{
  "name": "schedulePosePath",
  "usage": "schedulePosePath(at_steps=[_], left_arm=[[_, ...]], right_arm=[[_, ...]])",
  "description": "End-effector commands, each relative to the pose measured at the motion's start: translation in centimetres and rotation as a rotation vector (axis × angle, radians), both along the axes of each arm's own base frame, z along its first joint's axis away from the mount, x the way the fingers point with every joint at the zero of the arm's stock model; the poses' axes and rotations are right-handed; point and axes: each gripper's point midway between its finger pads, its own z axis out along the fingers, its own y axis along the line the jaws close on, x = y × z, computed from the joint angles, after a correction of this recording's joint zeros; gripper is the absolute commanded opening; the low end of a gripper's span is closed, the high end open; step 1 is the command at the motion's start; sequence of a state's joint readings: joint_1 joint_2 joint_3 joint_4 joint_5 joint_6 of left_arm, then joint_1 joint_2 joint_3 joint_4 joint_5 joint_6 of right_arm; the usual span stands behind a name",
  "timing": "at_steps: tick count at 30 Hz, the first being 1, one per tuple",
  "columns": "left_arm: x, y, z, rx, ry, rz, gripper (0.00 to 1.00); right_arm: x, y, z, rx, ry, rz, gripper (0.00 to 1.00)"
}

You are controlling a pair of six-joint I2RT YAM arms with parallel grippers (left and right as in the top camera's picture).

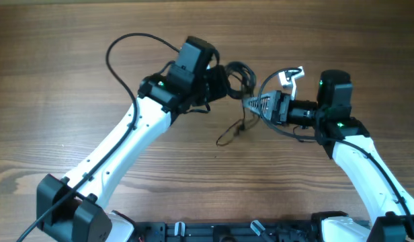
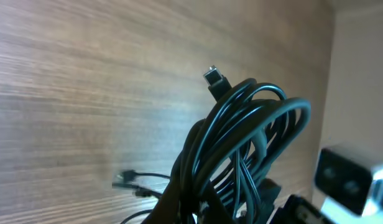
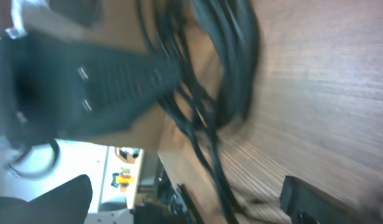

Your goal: Untangle cables

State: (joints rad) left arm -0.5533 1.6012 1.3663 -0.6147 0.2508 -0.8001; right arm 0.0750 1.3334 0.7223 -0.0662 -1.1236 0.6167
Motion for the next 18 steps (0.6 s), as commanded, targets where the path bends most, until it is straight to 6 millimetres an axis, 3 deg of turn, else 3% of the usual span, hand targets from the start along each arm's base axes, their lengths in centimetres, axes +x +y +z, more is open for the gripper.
schedulePosePath(at_steps=[1,5,10,12,14,18], left_arm=[[0.4,1.5,3.7,-0.063,-0.065,0.044,0.04],[-0.4,1.0,4.7,-0.097,-0.069,0.011,0.04],[0.9,3.2,6.4,-0.127,-0.112,0.066,0.04],[0.6,2.3,9.0,-0.224,-0.158,0.005,0.04],[0.4,2.3,11.6,-0.284,-0.228,-0.023,0.04],[0.1,5.1,15.1,-0.305,-0.324,0.030,0.04]], right_arm=[[1.0,0.0,-1.5,-0.148,-0.170,-0.005,1.00],[1.9,1.7,-2.0,-0.250,-0.256,-0.032,1.00],[2.5,0.7,-5.4,-0.358,0.031,-0.265,1.00],[2.3,-0.7,-7.2,-0.413,0.172,-0.385,1.00],[2.1,-3.6,-9.4,-0.563,0.217,-0.502,1.00],[-0.9,-9.2,-12.8,-0.836,0.377,-0.667,1.00]])
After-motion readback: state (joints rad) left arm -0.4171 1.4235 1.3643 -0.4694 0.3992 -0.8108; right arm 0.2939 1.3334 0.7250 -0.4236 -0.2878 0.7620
